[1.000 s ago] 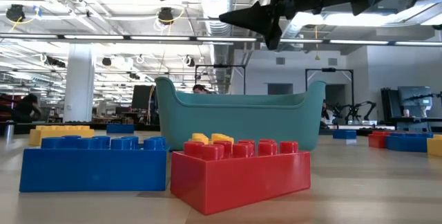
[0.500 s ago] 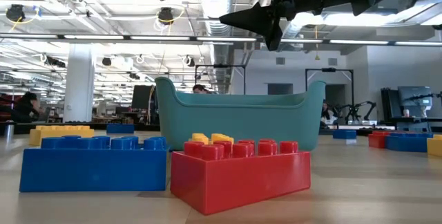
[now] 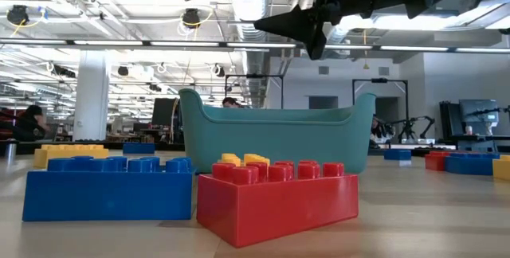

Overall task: Sort & place blocks by color
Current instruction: Put the blue game piece into the green bin

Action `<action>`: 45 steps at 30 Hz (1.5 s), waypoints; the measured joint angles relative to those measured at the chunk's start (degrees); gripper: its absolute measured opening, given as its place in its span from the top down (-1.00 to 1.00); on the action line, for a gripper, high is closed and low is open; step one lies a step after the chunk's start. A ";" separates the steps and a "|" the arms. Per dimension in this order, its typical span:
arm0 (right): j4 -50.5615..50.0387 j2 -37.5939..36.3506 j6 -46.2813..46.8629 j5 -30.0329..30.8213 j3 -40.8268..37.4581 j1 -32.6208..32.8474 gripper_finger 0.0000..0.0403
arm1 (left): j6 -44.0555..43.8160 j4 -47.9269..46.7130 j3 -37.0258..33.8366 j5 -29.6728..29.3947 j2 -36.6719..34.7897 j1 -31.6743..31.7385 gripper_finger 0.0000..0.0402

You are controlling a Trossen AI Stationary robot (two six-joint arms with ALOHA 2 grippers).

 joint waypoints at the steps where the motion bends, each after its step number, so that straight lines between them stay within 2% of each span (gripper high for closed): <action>1: -0.23 0.00 0.00 0.02 0.00 0.00 -0.24 | -0.73 -1.22 0.00 0.00 0.01 0.00 0.27; 10: -0.12 0.04 0.00 0.13 0.00 0.27 -0.24 | -0.80 -8.73 0.00 0.01 0.04 0.00 0.27; 17: 0.38 0.04 0.00 0.13 0.00 0.05 -0.24 | -1.23 -21.85 0.00 -0.45 0.04 0.00 0.27; 19: 0.72 0.04 0.00 0.13 0.00 0.02 -0.24 | 1.69 -25.40 -0.02 -0.52 0.08 0.05 0.27; 25: 0.73 0.04 0.00 0.13 0.00 0.15 -0.24 | 19.51 -25.16 0.00 -0.50 0.05 0.04 0.27; 29: 0.60 0.04 0.00 0.11 0.00 0.15 -0.24 | 25.40 -23.91 0.25 0.53 0.01 0.04 0.27; 45: -0.02 0.04 0.00 0.08 0.00 0.13 -0.24 | 23.73 -23.72 2.05 0.63 0.04 0.04 0.27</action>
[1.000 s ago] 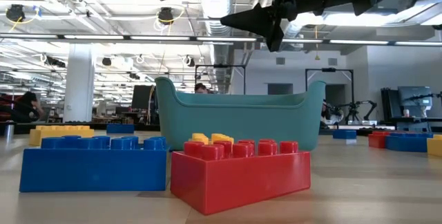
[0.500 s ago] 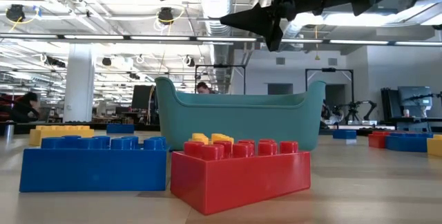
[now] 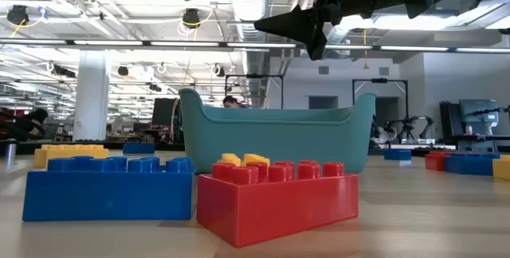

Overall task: Sort & place blocks by color
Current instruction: Put the blue game piece into the green bin

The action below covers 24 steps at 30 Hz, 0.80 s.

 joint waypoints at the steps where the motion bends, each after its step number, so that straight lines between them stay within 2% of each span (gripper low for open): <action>1: 0.00 0.00 0.00 0.01 0.00 0.00 -0.24 | -0.01 0.10 0.00 -0.02 -0.01 0.00 0.27; 17: 0.07 0.00 0.00 -0.03 0.00 0.00 -0.24 | -0.04 -3.43 0.00 -0.07 0.00 -0.02 0.27; 24: 0.07 0.00 0.00 -0.04 0.00 0.00 -0.24 | -0.66 -8.64 0.00 0.03 0.00 -0.02 0.27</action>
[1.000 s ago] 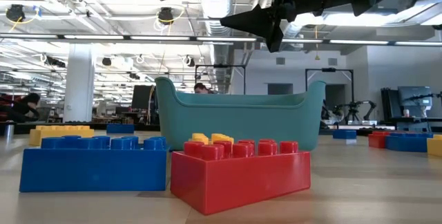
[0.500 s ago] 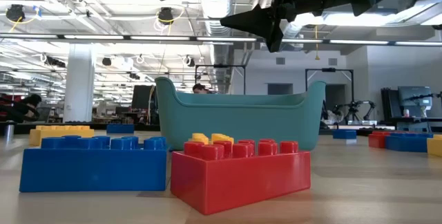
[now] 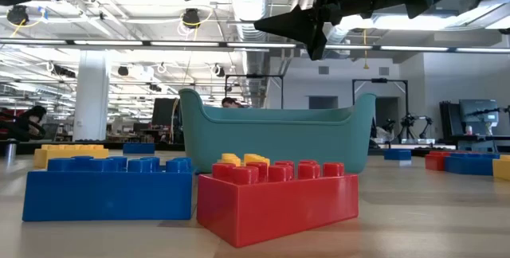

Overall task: Sort & place blocks by color
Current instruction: Put the blue game piece into the green bin

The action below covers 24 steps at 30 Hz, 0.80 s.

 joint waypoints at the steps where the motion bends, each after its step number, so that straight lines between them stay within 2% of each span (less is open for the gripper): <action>1: 0.00 -0.02 0.00 -0.02 0.00 0.00 -0.24 | -0.83 -0.74 0.00 0.00 -0.01 0.00 0.27; 7: 0.00 -0.02 0.01 -0.01 0.00 -0.01 -0.24 | -7.21 3.04 0.00 -0.03 0.01 0.02 0.27; 9: 0.00 -0.02 0.00 0.00 0.00 0.00 -0.24 | -13.04 7.30 0.00 -0.05 0.02 0.02 0.27; 11: 0.00 -0.01 0.00 0.00 0.00 -0.01 -0.24 | -22.54 13.10 0.00 -0.63 0.02 0.01 0.27; 14: 0.00 -0.02 0.00 0.00 0.00 -0.13 -0.24 | -36.00 18.69 0.00 -5.58 0.00 0.00 0.27; 17: 0.00 -0.02 -0.04 0.00 0.00 -0.13 -0.24 | -44.12 20.22 0.00 -12.60 0.00 0.04 0.27; 21: -1.50 -0.54 -0.57 -0.13 0.00 -0.23 -0.24 | -47.91 20.16 0.00 -17.90 0.00 0.04 0.27; 24: -6.50 -3.11 -2.54 -0.15 0.07 -0.78 -0.24 | -45.38 20.99 0.00 -20.44 -0.02 0.26 0.27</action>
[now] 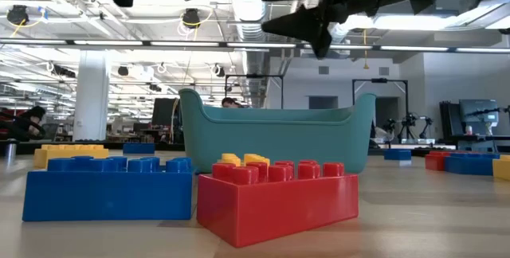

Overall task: Sort & place blocks by color
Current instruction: Put the blue game piece into the green bin

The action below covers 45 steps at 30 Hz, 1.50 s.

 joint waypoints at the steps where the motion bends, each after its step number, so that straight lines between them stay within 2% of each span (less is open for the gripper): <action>1: -2.89 -1.29 -0.34 0.02 0.00 -0.43 -0.24 | 1.70 0.82 0.00 -0.64 0.00 0.38 0.27; 6: -16.54 -9.46 0.01 1.29 0.00 -3.98 -0.24 | 9.31 7.89 0.00 -1.35 -0.68 3.24 0.27; 10: -29.39 -16.17 2.14 7.09 0.00 -7.60 -0.24 | 6.91 12.69 0.04 -0.66 -0.66 3.89 0.27; 15: -45.21 -20.19 8.24 15.53 0.00 -13.32 -0.24 | 11.26 12.89 0.05 -1.10 -0.65 3.89 0.27; 22: -60.47 -19.34 10.30 13.86 -0.02 -18.93 -0.24 | 10.81 6.82 0.02 -1.51 -0.68 3.87 0.27; 25: -66.03 -18.20 7.04 10.37 -0.04 -19.08 -0.24 | 8.99 4.26 0.02 -0.40 -0.66 3.82 0.27; 28: -70.93 -17.20 7.83 8.62 -0.05 -17.82 -0.24 | 8.48 3.84 0.02 -0.46 -0.66 3.85 0.27; 32: -75.31 -17.00 13.55 12.60 -0.07 -17.52 -0.24 | 8.50 4.09 0.02 -0.45 -0.66 3.85 0.27; 35: -75.56 -17.05 16.30 13.73 -0.07 -19.99 -0.24 | 8.01 4.04 0.00 -0.39 -0.66 3.85 0.27; 42: -75.10 -17.11 13.92 13.51 -0.08 -32.41 -0.24 | 7.39 3.52 0.00 -0.19 -0.66 3.85 0.27; 45: -73.82 -17.11 13.43 15.29 -0.09 -37.29 -0.24 | 7.41 3.26 0.00 -0.17 -0.66 3.85 0.27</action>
